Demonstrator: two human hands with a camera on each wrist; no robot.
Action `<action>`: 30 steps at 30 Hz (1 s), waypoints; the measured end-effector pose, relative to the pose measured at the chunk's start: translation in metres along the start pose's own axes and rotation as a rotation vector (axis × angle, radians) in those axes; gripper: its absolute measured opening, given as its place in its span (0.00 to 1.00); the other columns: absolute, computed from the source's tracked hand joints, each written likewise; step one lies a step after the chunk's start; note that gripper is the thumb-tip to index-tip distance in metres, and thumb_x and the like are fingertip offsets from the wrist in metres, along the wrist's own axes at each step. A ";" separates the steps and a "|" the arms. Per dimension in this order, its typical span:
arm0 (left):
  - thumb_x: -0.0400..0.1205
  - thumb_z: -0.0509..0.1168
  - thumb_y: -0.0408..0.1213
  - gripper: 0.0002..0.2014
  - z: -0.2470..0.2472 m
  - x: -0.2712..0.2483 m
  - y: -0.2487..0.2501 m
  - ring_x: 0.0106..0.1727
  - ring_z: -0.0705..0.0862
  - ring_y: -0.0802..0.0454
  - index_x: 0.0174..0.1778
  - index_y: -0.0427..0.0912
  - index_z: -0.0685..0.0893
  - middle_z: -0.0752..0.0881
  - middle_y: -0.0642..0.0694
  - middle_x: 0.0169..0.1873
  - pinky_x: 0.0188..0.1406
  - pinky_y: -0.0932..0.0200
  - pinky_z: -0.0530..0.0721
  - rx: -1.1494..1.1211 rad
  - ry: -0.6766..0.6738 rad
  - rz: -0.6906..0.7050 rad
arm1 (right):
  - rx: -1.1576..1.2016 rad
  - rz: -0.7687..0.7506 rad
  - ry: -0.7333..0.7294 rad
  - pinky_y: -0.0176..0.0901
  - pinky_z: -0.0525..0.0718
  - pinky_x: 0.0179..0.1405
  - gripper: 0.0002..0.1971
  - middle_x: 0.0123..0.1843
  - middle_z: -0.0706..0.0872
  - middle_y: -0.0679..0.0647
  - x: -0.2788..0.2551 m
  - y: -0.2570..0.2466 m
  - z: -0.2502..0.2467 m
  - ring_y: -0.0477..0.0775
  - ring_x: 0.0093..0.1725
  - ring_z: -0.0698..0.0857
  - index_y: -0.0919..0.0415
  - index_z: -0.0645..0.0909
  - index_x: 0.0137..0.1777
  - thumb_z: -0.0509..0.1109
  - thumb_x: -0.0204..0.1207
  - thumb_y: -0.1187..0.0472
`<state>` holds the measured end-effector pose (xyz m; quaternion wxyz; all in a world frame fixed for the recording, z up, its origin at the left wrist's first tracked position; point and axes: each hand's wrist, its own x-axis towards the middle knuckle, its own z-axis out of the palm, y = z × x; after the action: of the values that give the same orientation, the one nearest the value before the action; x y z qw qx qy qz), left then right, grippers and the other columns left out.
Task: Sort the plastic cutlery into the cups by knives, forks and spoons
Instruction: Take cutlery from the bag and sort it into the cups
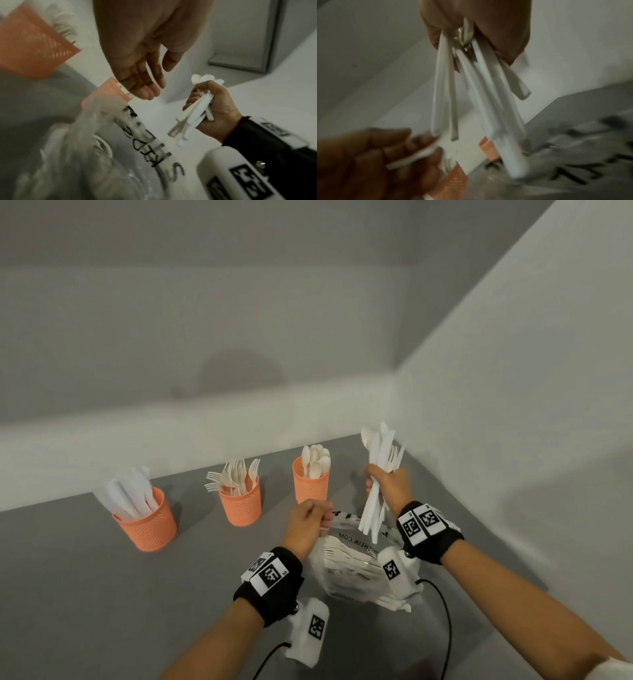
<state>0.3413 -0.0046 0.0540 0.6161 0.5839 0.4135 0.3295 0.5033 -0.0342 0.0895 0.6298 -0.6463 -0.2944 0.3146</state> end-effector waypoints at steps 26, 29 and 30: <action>0.86 0.48 0.54 0.24 -0.084 -0.015 0.019 0.15 0.73 0.58 0.37 0.41 0.79 0.76 0.46 0.20 0.12 0.70 0.67 -0.504 -0.019 -0.386 | 0.180 -0.131 -0.429 0.29 0.84 0.39 0.14 0.40 0.88 0.45 -0.064 -0.008 0.144 0.34 0.37 0.88 0.54 0.82 0.44 0.77 0.66 0.73; 0.85 0.47 0.56 0.24 -0.093 -0.014 0.020 0.13 0.70 0.60 0.39 0.41 0.77 0.75 0.48 0.18 0.10 0.71 0.64 -0.488 -0.003 -0.371 | 0.164 -0.108 -0.490 0.36 0.87 0.41 0.12 0.38 0.89 0.47 -0.066 -0.010 0.151 0.40 0.36 0.88 0.53 0.82 0.41 0.77 0.67 0.70; 0.85 0.48 0.56 0.23 -0.094 -0.014 0.019 0.13 0.70 0.61 0.40 0.41 0.77 0.75 0.49 0.18 0.09 0.71 0.64 -0.490 -0.002 -0.366 | 0.133 -0.088 -0.503 0.43 0.87 0.43 0.10 0.39 0.89 0.51 -0.066 -0.012 0.153 0.45 0.36 0.88 0.55 0.83 0.41 0.78 0.67 0.69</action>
<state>0.2523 0.0275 0.0768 0.7880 0.3341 0.4196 0.3022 0.3431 0.0111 0.1022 0.5908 -0.4917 -0.4482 0.4564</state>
